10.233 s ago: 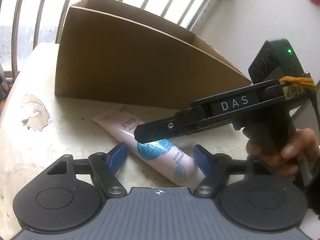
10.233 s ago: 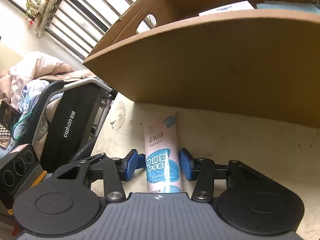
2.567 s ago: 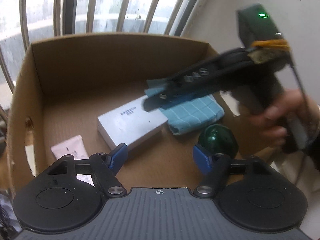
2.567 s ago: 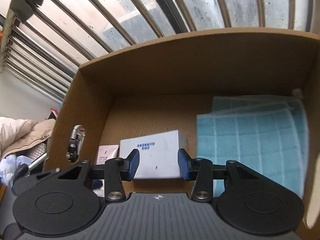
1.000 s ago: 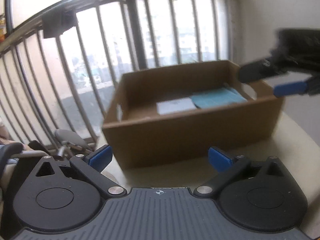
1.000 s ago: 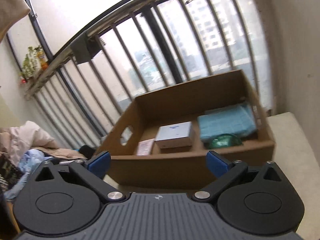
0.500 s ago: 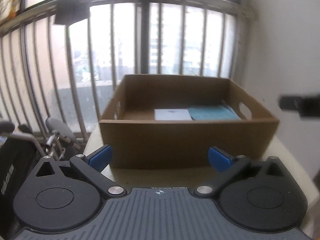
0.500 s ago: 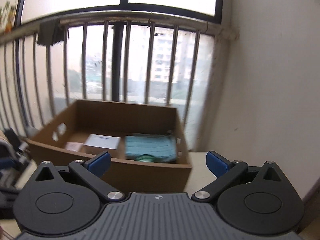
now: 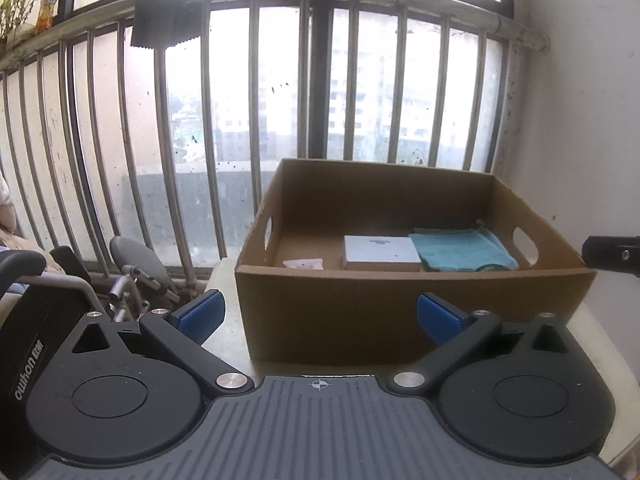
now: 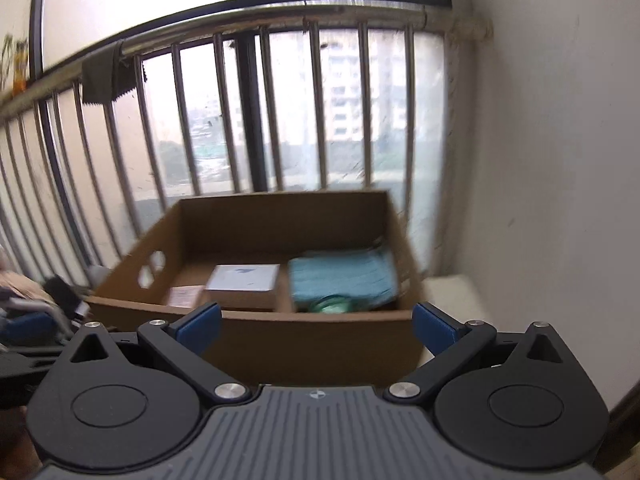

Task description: Organize objects

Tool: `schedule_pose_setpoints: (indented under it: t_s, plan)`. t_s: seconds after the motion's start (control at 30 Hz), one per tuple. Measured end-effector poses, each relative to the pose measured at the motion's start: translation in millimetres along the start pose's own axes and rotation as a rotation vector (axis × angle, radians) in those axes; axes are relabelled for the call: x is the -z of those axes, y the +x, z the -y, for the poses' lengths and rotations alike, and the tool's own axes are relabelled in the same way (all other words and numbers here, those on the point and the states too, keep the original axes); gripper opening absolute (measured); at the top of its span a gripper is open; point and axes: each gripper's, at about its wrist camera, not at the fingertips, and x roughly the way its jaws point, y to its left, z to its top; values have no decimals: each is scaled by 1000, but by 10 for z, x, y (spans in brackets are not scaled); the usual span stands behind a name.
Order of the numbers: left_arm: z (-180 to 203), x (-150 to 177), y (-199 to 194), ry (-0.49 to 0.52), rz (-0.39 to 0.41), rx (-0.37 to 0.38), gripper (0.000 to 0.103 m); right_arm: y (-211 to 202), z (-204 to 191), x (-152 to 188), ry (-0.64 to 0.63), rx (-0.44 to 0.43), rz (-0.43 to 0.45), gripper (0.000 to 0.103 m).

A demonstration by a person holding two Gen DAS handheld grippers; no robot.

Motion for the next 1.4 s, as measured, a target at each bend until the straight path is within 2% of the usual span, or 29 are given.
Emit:
schedule_pose_setpoints:
  t_s: [0.1,0.23,0.3,0.63,0.9,1.4]
  plan:
    - [-45,-37,44,-13,-9,12,103,88,-4,5,46,-10,-23,103]
    - [-85,-86,120,-13,-22,31,103,118,-120,47,-13,80,33,103]
    - [-67,-113,206,0,-51,54,103,136,-122,63,-22,86,53,103]
    - [152,-174,429,34,-102,129,103,398,-7,64,12,-81,-52,103]
    - [238,-226,557,27,-132,131,103,637,-43,70,-56,-18,-56,103]
    - [285,-260,594,42,-136,95,103,750,-11,58,-55,-18,-77,103]
